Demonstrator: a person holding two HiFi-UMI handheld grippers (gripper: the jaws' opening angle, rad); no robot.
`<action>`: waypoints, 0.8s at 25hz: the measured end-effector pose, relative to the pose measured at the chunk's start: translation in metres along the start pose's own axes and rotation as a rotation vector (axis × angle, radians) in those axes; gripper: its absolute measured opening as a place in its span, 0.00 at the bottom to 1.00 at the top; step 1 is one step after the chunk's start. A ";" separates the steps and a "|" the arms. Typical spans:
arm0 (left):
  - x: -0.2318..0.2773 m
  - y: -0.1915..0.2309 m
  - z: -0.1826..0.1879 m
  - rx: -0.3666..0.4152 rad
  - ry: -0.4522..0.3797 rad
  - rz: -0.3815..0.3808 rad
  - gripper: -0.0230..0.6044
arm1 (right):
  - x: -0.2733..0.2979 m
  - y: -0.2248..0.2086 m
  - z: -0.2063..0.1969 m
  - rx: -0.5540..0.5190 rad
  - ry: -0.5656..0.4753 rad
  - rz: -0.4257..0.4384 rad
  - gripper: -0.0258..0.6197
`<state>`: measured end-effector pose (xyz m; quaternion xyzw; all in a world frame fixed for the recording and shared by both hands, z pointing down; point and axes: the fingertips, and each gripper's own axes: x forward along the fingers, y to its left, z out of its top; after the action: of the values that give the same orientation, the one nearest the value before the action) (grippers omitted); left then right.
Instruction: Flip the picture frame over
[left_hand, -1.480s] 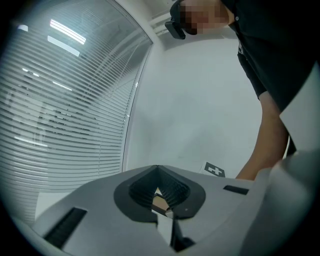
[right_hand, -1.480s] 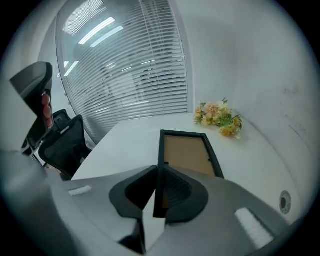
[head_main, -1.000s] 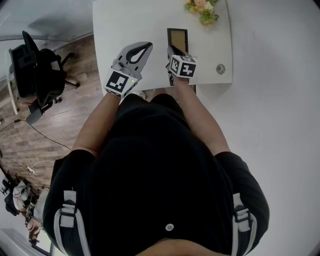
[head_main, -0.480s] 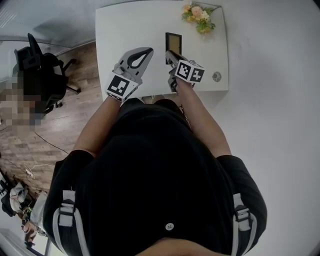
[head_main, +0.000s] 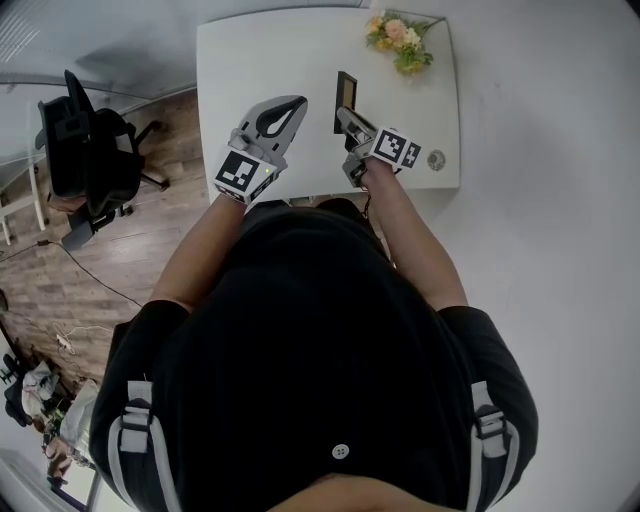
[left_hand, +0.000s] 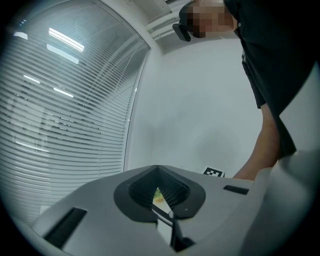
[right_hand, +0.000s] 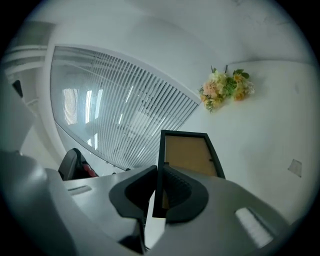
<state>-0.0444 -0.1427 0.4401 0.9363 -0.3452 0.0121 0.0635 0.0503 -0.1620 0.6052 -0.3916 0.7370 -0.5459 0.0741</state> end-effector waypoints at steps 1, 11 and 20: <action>0.002 -0.001 -0.002 -0.002 0.005 0.000 0.04 | 0.000 -0.001 0.000 0.010 0.006 0.014 0.12; 0.019 -0.006 -0.002 -0.008 0.003 -0.010 0.04 | 0.003 0.002 0.004 0.144 0.025 0.181 0.12; 0.031 -0.005 -0.008 -0.036 0.004 0.009 0.04 | 0.008 -0.002 -0.004 0.240 0.075 0.277 0.12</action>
<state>-0.0175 -0.1574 0.4494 0.9334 -0.3494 0.0082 0.0813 0.0436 -0.1647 0.6114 -0.2543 0.7157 -0.6286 0.1673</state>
